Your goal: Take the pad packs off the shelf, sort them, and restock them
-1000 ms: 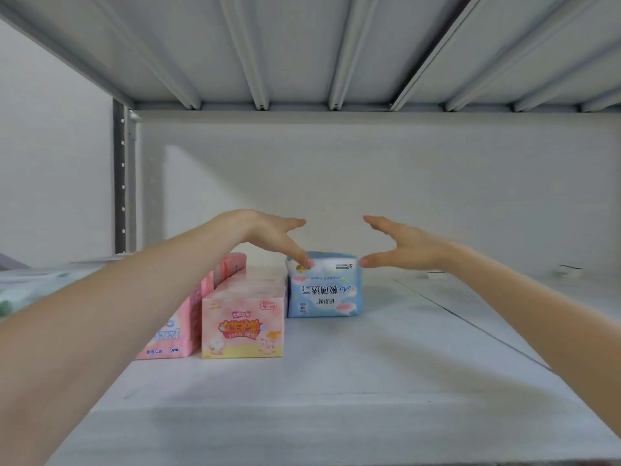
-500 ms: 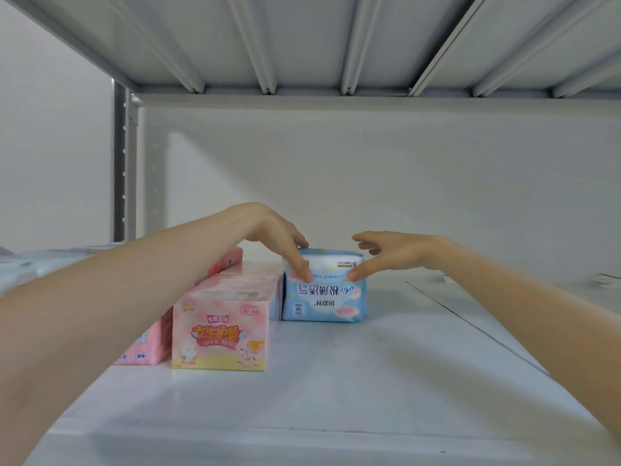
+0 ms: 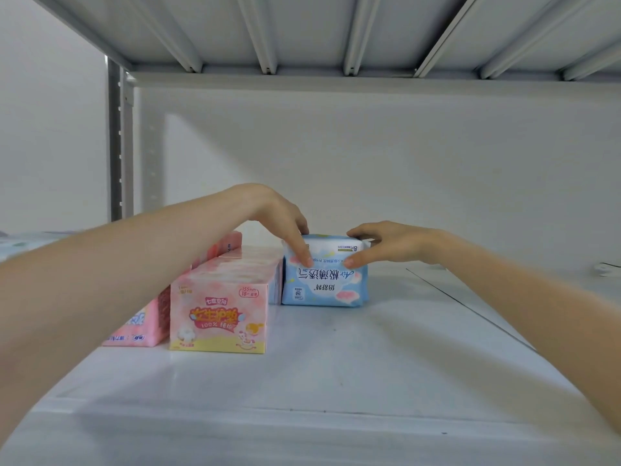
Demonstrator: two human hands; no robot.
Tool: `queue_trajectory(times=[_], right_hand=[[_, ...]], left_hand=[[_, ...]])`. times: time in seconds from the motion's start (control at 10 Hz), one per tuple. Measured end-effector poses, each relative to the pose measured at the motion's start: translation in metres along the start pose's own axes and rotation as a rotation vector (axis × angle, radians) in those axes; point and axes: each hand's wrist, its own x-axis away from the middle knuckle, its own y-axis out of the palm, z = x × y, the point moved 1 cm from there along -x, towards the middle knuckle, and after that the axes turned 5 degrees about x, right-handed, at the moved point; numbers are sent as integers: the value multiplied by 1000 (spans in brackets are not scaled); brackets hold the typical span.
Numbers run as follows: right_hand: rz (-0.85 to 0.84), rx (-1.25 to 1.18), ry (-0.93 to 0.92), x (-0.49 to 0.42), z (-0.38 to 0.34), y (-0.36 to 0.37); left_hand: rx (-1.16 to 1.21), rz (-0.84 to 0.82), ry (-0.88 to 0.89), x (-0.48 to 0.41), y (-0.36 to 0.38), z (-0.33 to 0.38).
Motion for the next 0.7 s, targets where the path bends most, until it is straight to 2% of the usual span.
queue_trajectory(times=[0.3,0.6,0.7], right_hand=[[43,-75,25,7,-4,9],[225,-69,-37,25,-17,19],[315,-50,-44,42,-26,22]], left_hand=[[63,23,22,2,10,-5],[129,189,26,31,25,7],[174,303,15,49,25,12]])
